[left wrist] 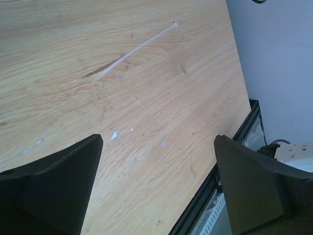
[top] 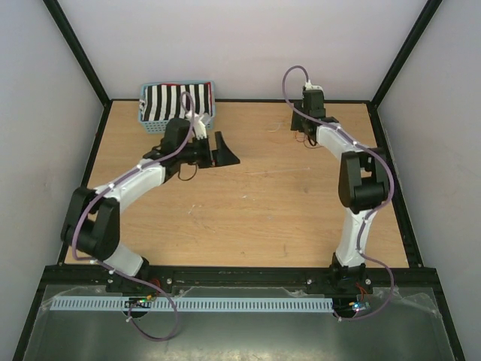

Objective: Zip-tie the wires
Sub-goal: Untie the cable at the center of the board.

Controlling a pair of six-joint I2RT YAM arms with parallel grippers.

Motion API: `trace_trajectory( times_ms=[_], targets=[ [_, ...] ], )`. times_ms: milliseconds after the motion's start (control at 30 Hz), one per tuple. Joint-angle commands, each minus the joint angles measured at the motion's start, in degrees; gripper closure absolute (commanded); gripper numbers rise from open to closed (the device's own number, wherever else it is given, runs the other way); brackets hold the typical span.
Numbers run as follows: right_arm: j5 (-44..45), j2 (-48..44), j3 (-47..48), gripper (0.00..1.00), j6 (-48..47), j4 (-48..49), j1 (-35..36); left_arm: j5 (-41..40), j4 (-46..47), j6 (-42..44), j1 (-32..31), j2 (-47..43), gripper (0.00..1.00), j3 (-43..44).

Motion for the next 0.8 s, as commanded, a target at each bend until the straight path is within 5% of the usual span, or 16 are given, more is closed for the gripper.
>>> trace_trajectory(
  times_ms=[0,200,367,433,633,767],
  targets=[
    [2.8,6.6,7.5,0.4,-1.9,-0.5,-0.7,0.0,0.2,0.1,2.8,-6.6,0.01,-4.8],
    [4.1,13.4,14.6,0.47,-2.7,-4.2,-0.7,0.7,-0.1,0.2,4.4,-9.8,0.01,-6.9],
    [3.7,12.4,15.0,0.9,-3.2,-6.3,-0.7,2.3,-0.5,0.1,5.2,-10.2,0.01,-6.5],
    [2.9,8.9,14.0,1.0,-3.1,-6.7,-0.7,2.9,-0.6,0.2,6.0,-11.1,0.01,-6.2],
    [-1.7,-5.6,12.9,1.0,-3.1,-9.7,-0.2,2.8,-1.8,2.5,9.1,-15.4,0.01,-4.6],
    [-12.3,-13.8,14.0,1.0,-1.9,-9.8,-0.2,2.1,-2.3,3.3,10.6,-17.9,0.01,-3.0]
  ],
)
